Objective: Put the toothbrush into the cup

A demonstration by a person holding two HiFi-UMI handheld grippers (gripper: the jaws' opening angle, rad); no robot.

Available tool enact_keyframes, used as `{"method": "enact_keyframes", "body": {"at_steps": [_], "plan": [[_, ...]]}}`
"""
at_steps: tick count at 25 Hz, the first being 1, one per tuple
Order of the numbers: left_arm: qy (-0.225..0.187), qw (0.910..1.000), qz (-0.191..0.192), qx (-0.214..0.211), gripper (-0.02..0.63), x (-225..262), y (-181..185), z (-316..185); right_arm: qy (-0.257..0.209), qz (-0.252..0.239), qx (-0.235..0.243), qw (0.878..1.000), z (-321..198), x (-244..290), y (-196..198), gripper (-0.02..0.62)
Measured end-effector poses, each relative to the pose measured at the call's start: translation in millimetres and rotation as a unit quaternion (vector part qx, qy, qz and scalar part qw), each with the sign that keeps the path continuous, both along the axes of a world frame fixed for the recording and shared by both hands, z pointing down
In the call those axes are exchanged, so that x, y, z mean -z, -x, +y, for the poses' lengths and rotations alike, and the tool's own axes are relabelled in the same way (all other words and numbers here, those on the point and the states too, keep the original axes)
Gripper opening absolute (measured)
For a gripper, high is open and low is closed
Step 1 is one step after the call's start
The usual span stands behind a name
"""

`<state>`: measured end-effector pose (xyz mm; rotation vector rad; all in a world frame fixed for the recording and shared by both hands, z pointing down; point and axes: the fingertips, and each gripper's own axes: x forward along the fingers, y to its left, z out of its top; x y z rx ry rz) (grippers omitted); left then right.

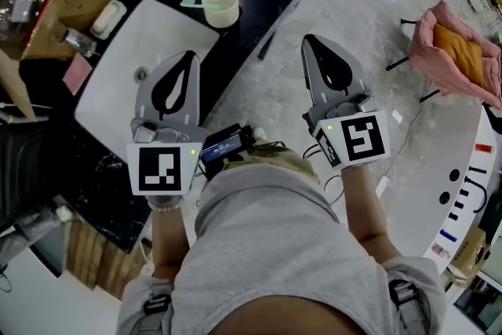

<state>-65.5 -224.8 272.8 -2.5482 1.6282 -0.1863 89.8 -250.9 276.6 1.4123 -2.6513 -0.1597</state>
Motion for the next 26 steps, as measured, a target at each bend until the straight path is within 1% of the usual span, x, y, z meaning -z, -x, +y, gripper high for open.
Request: {"method": "enact_keyframes", "body": {"at_steps": [26], "plan": [[-0.003, 1.0, 0.006, -0.002, 0.011, -1.6, -4.8, -0.2, -0.003, 0.009, 0.0, 1.0, 1.2, -0.8, -1.1, -0.006]]}}
